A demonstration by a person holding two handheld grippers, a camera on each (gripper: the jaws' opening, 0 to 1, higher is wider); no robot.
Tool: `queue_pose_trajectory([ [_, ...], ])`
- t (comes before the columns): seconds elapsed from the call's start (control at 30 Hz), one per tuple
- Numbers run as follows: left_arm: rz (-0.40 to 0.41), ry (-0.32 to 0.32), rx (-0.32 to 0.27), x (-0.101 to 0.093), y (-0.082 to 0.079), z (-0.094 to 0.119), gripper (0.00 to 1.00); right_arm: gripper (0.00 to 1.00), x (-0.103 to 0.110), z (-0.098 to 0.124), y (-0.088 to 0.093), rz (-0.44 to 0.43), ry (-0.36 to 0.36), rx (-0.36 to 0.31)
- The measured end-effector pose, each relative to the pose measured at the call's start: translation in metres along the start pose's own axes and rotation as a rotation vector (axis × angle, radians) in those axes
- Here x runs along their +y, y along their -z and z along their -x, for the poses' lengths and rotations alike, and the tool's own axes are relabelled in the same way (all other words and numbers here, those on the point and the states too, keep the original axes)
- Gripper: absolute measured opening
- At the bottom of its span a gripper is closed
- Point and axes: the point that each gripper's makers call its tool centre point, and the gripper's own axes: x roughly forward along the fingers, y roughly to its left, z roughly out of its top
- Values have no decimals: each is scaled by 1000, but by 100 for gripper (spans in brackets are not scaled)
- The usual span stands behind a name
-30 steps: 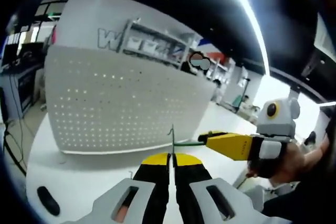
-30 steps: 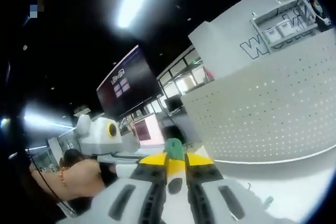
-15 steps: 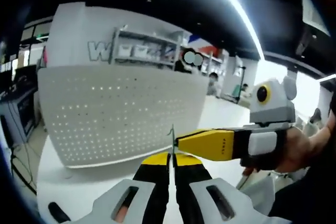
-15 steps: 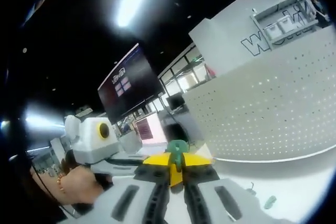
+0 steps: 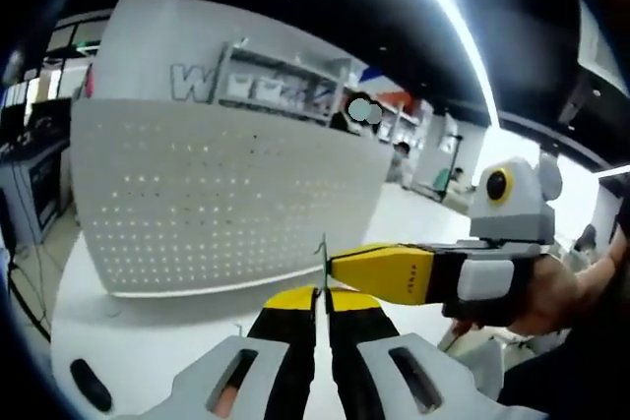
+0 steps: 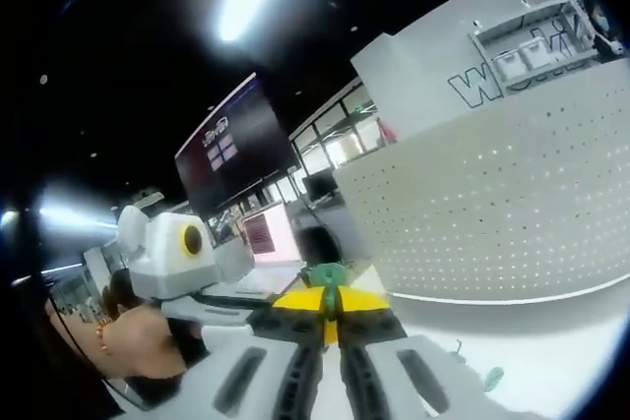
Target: Insert the hook assembly into the mounting plate slot until the hook locks in place.
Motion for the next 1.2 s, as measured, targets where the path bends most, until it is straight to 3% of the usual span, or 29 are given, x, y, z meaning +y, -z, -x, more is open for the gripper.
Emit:
queue_pose_trajectory([
  [0.23, -27, 17, 21, 3, 10, -1, 7, 1, -8, -2, 11, 43, 27, 45],
  [0.37, -26, -16, 33, 10, 17, -2, 26, 1, -16, -1, 14, 61, 42, 60],
  [0.47, -5, -9, 32, 11, 22, -2, 30, 0, -22, -1, 14, 84, 61, 64],
  [0.53, -3, -6, 31, 11, 24, -2, 39, 0, -28, 0, 11, 91, 71, 59],
  [0.7, -8, -24, 41, 14, 31, -3, 76, 0, -44, 1, 4, 223, 127, 57],
  [0.8, -11, -14, 51, 13, 33, -4, 81, 0, -52, -1, 2, 222, 146, 48],
  [0.9, -10, -15, 55, 12, 34, -5, 94, 1, -59, -2, -1, 231, 167, 38],
  [1.03, -24, 4, 56, 8, 34, -5, 100, 1, -70, -3, 0, 264, 198, 44],
  [1.2, -15, 9, 56, 6, 33, -3, 100, 1, -88, -3, -6, 257, 247, 19],
])
